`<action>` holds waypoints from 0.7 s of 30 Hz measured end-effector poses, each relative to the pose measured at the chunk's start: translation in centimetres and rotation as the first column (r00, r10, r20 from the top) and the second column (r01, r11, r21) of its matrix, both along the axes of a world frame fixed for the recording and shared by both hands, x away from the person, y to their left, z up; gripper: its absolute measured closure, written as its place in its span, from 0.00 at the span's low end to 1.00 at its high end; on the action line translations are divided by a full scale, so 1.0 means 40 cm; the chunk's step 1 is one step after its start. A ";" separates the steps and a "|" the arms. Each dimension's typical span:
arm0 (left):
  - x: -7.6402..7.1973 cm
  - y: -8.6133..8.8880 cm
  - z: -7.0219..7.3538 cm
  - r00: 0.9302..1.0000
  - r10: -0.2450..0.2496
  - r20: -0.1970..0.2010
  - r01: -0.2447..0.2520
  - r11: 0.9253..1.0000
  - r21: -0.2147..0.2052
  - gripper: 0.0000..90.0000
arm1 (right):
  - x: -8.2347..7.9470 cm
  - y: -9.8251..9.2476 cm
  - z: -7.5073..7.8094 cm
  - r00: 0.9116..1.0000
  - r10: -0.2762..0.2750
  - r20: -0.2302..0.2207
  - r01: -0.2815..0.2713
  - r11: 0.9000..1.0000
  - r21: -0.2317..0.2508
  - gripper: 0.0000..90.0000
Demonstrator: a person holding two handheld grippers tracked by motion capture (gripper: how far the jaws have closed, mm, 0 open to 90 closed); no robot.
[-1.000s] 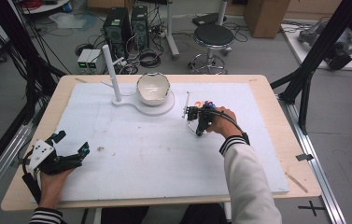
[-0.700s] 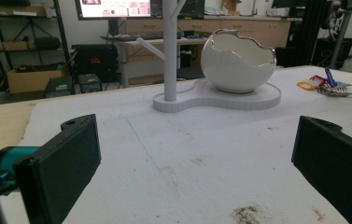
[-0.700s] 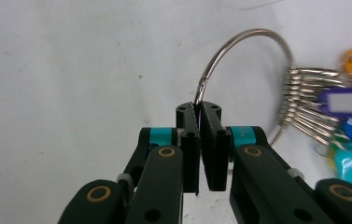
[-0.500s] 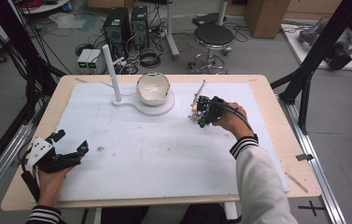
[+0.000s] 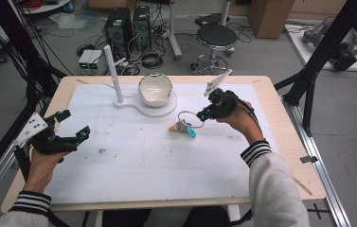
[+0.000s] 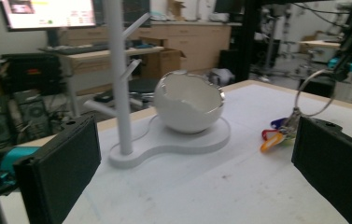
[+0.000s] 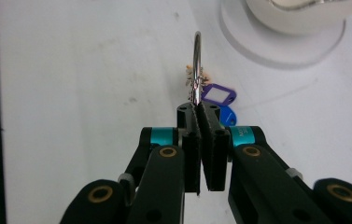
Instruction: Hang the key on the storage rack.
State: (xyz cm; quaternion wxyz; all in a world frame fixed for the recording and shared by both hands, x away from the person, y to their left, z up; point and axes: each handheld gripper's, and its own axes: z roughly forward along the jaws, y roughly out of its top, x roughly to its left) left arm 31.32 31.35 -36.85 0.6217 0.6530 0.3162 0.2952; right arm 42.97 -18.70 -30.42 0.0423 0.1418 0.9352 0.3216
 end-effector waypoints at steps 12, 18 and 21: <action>0.085 -0.118 0.148 0.963 -0.268 -0.020 0.269 0.960 0.084 0.02 | -0.038 -0.011 0.035 0.997 0.078 0.030 -0.082 0.976 0.203 0.99; 0.120 -0.182 0.190 0.932 -0.357 -0.060 0.362 0.924 0.125 0.02 | -0.053 -0.010 0.039 0.993 0.113 0.043 -0.121 0.953 0.278 0.98; 0.135 -0.214 0.201 0.915 -0.394 -0.088 0.403 0.904 0.141 0.02 | -0.061 -0.005 0.040 0.991 0.127 0.044 -0.134 0.947 0.291 0.98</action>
